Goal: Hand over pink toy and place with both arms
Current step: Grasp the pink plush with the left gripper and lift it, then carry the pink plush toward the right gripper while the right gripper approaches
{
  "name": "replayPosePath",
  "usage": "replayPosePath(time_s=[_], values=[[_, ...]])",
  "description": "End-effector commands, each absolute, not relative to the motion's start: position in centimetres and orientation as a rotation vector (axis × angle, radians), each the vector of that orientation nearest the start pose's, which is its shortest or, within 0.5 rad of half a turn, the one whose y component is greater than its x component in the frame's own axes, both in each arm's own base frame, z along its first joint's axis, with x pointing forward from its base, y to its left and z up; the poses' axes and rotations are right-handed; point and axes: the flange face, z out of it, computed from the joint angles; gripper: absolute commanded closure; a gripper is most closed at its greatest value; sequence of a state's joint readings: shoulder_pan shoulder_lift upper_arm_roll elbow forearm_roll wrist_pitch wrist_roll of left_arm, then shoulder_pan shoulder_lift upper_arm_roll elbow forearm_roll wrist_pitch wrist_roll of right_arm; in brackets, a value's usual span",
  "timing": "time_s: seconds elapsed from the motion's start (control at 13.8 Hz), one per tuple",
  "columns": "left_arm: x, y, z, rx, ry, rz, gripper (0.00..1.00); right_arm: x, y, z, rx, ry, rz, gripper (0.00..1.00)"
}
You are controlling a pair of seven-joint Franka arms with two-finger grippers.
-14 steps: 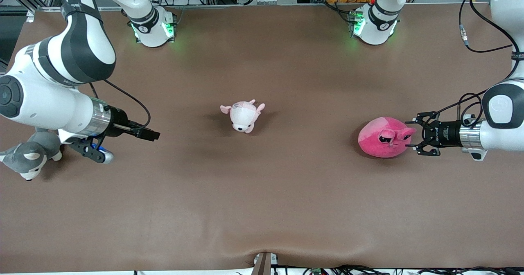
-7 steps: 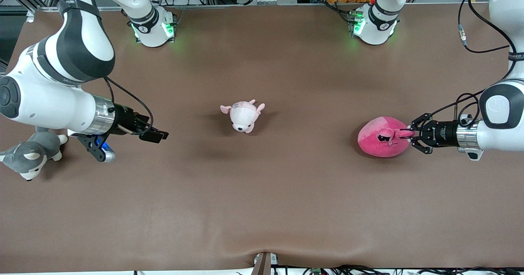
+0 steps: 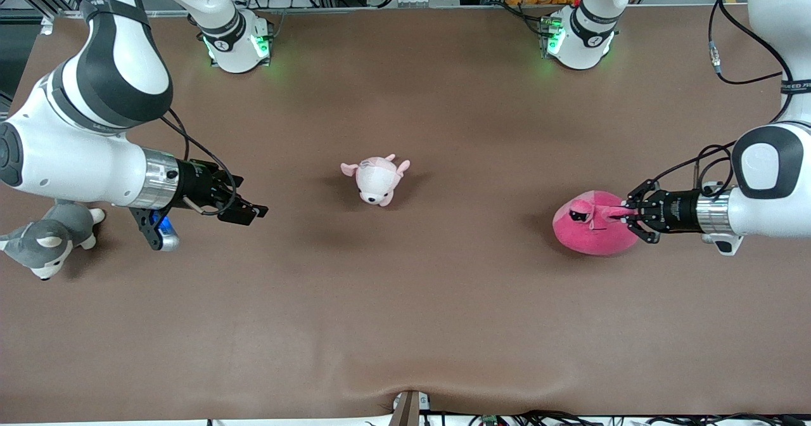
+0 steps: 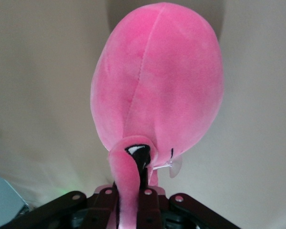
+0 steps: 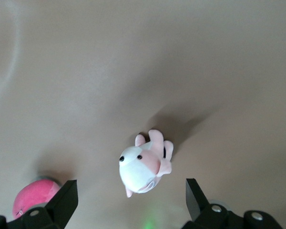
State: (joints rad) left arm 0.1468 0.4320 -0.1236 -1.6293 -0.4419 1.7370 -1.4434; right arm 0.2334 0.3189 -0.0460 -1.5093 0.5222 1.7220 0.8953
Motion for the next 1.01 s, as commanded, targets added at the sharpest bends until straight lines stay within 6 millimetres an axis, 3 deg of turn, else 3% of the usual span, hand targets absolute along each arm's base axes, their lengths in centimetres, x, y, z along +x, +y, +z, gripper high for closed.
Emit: replayPosePath(time_s=[0.0,0.14,0.29,0.72,0.94], values=[[64.6,-4.6,41.0,1.949,2.090,-0.790,1.00,63.3,18.5,49.3,-2.429,1.169,0.478,0.00],[65.4,-5.7,43.6,1.933,2.075,-0.748,1.00,63.3,20.2,50.2,-2.364,1.247,0.484,0.00],[65.5,-8.4,45.6,1.866,2.100,-0.778,1.00,62.8,22.9,50.6,-2.327,1.281,0.485,0.00],[64.8,-16.9,50.2,1.749,2.181,-0.852,1.00,61.6,32.6,51.8,-2.208,1.444,0.481,0.00],[63.8,-20.0,51.9,1.737,2.178,-0.877,1.00,60.5,37.5,52.0,-2.146,1.460,0.440,0.00]])
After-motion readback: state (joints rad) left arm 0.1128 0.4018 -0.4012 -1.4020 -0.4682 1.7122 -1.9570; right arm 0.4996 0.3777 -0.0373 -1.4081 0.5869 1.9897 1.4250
